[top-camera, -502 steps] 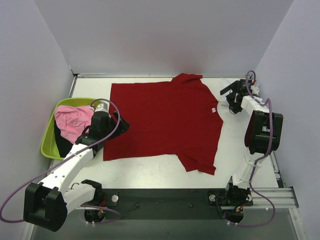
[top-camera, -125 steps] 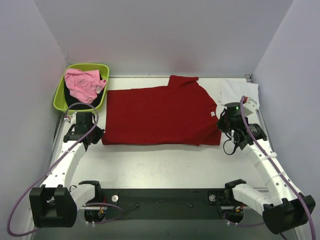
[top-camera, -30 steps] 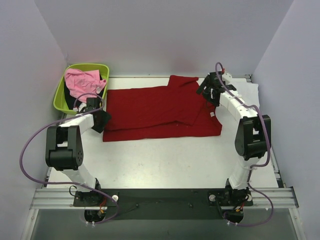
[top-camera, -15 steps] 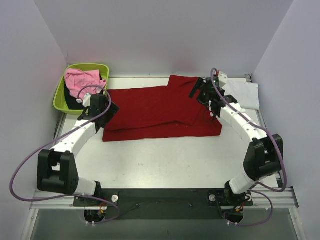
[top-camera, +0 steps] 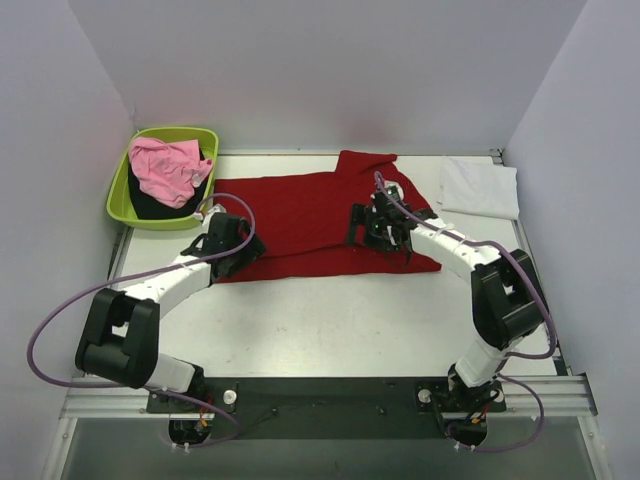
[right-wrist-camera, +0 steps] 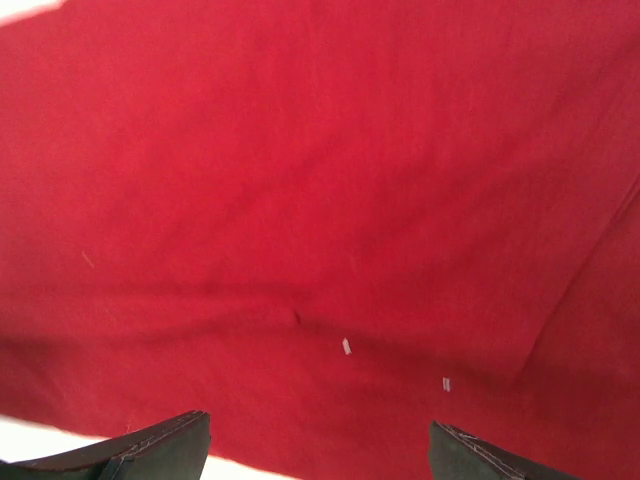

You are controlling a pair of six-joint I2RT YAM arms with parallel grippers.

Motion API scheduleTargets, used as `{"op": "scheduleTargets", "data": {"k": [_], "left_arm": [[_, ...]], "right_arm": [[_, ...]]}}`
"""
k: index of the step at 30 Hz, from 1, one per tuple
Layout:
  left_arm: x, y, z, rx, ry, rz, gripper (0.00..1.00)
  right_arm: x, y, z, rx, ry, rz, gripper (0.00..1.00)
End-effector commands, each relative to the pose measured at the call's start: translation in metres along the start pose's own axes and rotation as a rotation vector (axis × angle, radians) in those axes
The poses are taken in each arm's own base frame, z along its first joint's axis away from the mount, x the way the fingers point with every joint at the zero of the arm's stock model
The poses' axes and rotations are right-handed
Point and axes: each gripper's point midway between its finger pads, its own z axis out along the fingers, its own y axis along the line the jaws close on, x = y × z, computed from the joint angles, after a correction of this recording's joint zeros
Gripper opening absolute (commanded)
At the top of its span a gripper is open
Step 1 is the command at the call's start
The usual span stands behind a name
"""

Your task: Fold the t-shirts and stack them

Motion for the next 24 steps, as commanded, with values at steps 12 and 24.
{"op": "scheduleTargets", "data": {"k": [12, 24], "left_arm": [[0.001, -0.026, 0.029, 0.121, -0.037, 0.119, 0.88], [0.03, 0.001, 0.032, 0.053, 0.025, 0.149, 0.88]], "right_arm": [[0.036, -0.026, 0.014, 0.081, 0.055, -0.059, 0.9], [0.077, -0.049, 0.042, 0.134, 0.135, -0.022, 0.9]]}}
